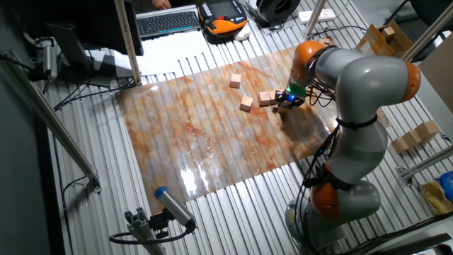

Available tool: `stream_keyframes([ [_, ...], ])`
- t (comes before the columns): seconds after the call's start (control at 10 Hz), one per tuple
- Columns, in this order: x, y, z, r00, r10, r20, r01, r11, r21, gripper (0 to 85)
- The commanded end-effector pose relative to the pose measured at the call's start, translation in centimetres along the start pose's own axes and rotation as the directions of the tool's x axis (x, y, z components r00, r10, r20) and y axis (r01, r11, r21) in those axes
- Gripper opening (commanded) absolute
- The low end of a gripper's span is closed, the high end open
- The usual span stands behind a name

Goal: Stack the blocks into a pyramid shape

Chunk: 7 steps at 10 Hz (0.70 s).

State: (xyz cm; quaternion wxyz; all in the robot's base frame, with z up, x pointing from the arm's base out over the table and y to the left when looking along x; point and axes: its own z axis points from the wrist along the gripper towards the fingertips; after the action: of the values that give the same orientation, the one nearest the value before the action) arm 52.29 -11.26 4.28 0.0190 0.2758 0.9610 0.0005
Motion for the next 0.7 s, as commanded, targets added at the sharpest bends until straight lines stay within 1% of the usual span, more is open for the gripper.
stream_keyframes([
  [0.0,0.0,0.0,0.0,1.000,-0.009,0.000,0.009,1.000,-0.005,51.0],
  [0.1,0.0,-0.1,0.0,1.000,-0.024,0.004,0.024,1.000,-0.013,34.0],
  [0.3,0.2,-0.5,-0.2,0.998,-0.066,0.000,0.066,0.997,-0.036,0.0],
  [0.5,0.4,-0.6,-0.7,0.997,-0.083,0.013,0.083,0.996,-0.012,0.0],
  [0.6,0.6,-0.6,-1.1,0.996,-0.090,0.018,0.090,0.996,-0.005,0.0],
])
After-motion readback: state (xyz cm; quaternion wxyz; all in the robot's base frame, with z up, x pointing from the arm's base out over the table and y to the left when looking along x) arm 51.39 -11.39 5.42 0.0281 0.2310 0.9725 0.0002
